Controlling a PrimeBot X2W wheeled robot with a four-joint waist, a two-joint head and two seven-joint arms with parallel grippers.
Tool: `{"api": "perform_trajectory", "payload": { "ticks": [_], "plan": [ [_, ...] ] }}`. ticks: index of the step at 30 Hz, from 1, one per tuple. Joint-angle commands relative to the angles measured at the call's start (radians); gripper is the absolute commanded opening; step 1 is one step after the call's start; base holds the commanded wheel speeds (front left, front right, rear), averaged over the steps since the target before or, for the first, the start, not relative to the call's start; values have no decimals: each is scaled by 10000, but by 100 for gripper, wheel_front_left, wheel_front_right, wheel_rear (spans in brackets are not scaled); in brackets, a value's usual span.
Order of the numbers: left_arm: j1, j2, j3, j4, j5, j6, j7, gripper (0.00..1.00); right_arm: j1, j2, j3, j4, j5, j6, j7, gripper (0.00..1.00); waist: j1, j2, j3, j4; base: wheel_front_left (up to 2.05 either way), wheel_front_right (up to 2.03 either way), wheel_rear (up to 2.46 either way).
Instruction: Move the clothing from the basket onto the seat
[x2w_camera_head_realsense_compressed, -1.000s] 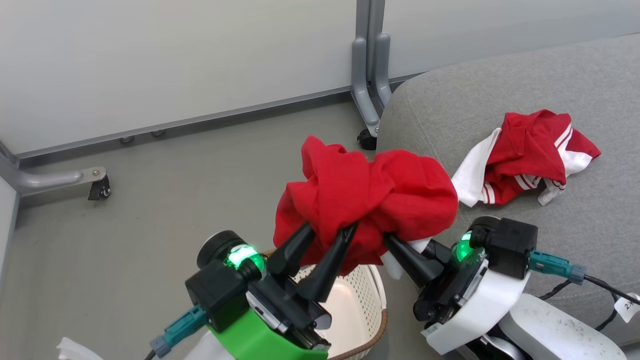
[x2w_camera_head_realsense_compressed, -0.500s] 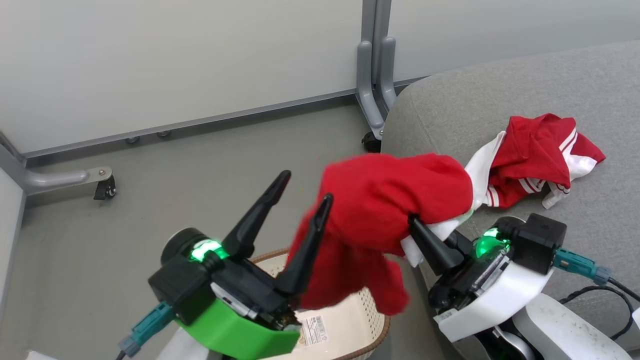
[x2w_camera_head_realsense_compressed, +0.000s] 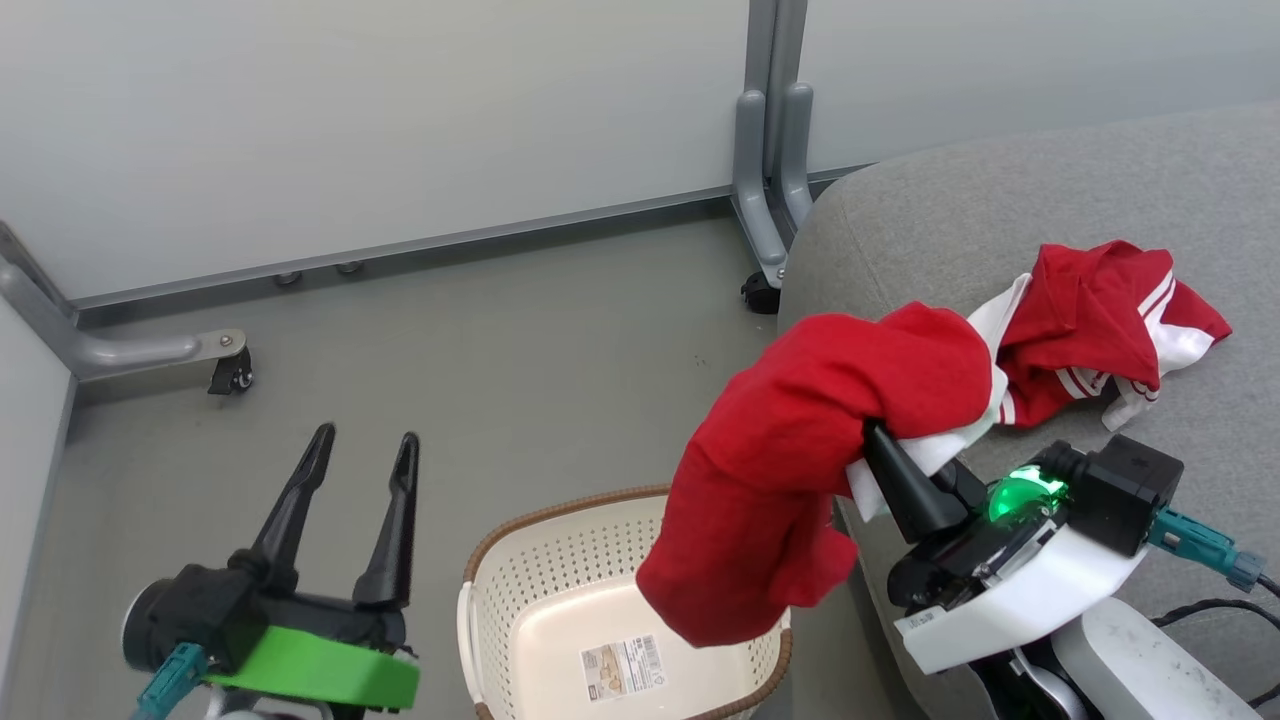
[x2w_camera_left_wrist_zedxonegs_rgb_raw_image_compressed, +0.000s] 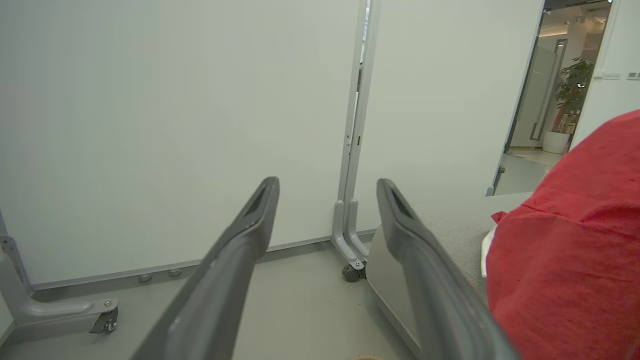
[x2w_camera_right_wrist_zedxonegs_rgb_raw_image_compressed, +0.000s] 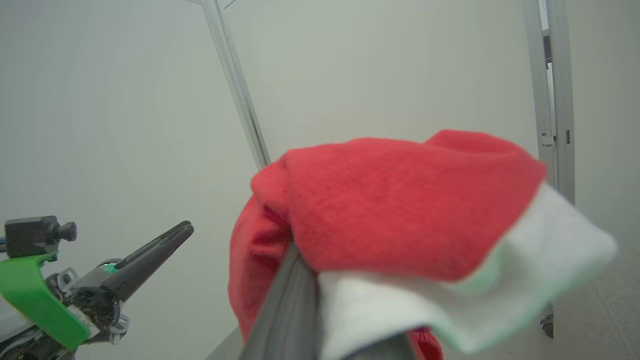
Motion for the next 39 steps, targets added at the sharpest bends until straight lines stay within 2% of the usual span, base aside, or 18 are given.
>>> {"api": "perform_trajectory", "payload": {
  "ticks": [1, 7, 17, 30, 39],
  "plan": [
    [326, -39, 360, 331, 270, -24, 0, 100, 169, 44, -97, -61, -76, -9, -2, 0, 0, 0, -7, 49, 0, 0, 0],
    [995, -441, 1459, 1592, 722, -24, 1, 100, 405, 198, -486, -72, -190, -8, -2, 0, 0, 0, -16, 183, 0, 0, 0],
    [1646, -887, 1828, 2903, 888, -24, 0, 100, 687, 367, -804, -68, -297, -8, -2, 0, 0, 0, -44, 327, 0, 0, 0],
    [1692, -1020, 1864, 3157, 975, -24, 0, 100, 686, 351, -800, 4, -192, -8, -2, 0, 0, 0, -72, 235, 0, 0, 0],
    [1632, -907, 1355, 2799, 737, -24, 0, 100, 741, 299, -1082, -59, -267, -8, -2, 0, 0, 0, -2, -265, 0, 0, 0]
  ]
}}
